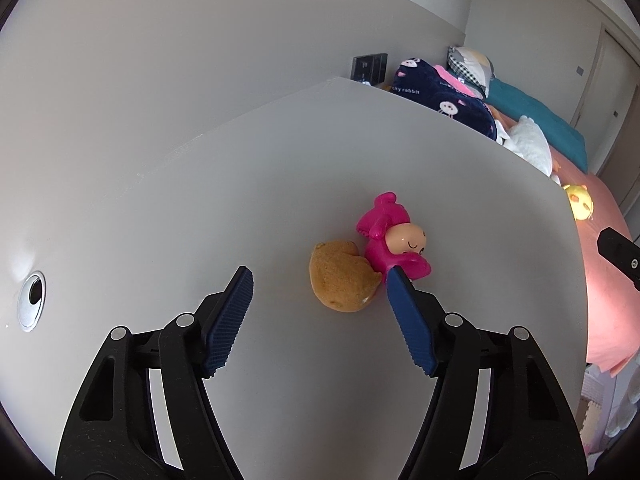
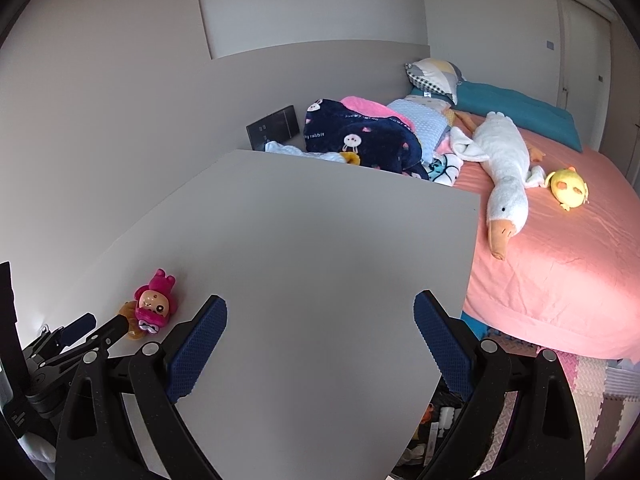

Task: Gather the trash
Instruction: 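Grasp the brown plush toy with left tool while right tool grasps the pink doll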

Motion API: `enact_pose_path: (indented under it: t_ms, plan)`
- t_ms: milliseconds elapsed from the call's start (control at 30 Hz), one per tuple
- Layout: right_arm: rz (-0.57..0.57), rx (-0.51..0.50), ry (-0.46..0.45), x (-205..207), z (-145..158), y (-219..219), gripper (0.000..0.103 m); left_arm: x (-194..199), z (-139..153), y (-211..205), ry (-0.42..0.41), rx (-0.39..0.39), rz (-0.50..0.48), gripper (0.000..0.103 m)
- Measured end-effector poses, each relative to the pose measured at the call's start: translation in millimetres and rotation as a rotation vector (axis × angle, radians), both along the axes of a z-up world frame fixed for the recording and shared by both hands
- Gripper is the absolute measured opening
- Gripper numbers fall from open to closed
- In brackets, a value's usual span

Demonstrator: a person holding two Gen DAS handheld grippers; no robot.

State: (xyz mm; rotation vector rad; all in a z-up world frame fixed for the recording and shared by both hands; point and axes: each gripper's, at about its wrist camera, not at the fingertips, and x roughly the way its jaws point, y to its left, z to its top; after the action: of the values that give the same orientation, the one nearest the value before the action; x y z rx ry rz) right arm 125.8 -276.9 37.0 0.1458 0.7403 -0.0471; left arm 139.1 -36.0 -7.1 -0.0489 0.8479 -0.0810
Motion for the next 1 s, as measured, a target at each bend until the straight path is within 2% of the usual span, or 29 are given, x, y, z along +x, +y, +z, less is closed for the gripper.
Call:
enact_pose_path:
  t_ms: [267,467,500,567,667,1000]
  plan:
    - [0.016,-0.009,0.005,9.1,-3.9,9.0,0.094,22.1,-13.7,0.0,0.029,0.027,-0.002,0.058]
    - [0.029,-0.012,0.015,16.9,-9.3,17.4,0.094,30.8,-13.0,4.4,0.019,0.029,0.003,0.056]
    - [0.032,-0.014,0.018,18.3,-10.4,18.7,0.094,32.1,-13.1,4.6,0.016,0.031,-0.002,0.053]
    - [0.036,-0.015,0.022,20.7,-12.6,21.1,0.094,34.9,-15.2,6.5,0.027,0.016,-0.019,0.036]
    - [0.039,-0.010,0.027,24.1,-14.6,24.2,0.094,33.9,-14.9,12.3,0.027,-0.007,-0.014,0.036]
    - [0.099,-0.014,0.043,31.8,-19.1,53.2,0.094,18.6,4.8,45.0,-0.031,0.031,0.055,0.035]
